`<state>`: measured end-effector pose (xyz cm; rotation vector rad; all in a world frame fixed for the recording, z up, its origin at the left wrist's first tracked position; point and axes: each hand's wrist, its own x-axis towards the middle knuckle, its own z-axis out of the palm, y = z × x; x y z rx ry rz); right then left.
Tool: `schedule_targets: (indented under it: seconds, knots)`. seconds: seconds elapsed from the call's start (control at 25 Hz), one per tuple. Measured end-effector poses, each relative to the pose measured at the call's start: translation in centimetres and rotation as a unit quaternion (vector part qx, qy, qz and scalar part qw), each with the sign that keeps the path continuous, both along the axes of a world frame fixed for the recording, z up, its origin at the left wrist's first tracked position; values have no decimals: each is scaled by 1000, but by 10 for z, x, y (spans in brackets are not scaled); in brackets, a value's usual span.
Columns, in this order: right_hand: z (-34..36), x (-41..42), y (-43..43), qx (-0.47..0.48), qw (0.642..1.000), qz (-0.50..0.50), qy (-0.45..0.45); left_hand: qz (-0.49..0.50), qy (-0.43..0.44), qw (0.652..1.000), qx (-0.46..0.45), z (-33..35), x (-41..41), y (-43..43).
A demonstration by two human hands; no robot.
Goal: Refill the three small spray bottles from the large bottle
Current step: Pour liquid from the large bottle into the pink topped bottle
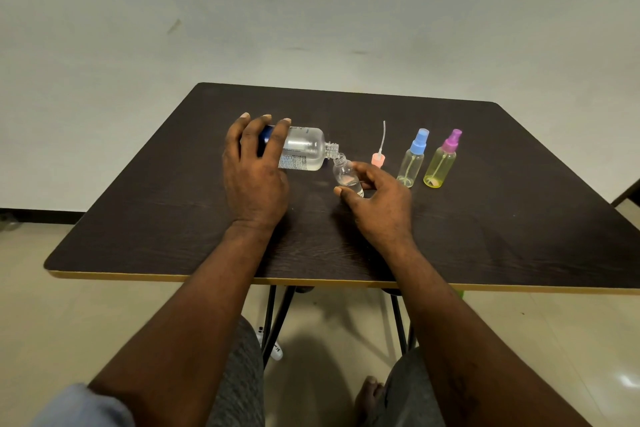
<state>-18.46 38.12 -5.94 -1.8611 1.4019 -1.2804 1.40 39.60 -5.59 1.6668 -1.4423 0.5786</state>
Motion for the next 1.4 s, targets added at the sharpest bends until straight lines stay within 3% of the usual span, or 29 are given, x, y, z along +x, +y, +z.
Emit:
schedule_targets:
  seconds: [1.4]
  knots:
    - [-3,-1,-3,-16,1000,1,6,5,-14,1000,-25,0,1,-1]
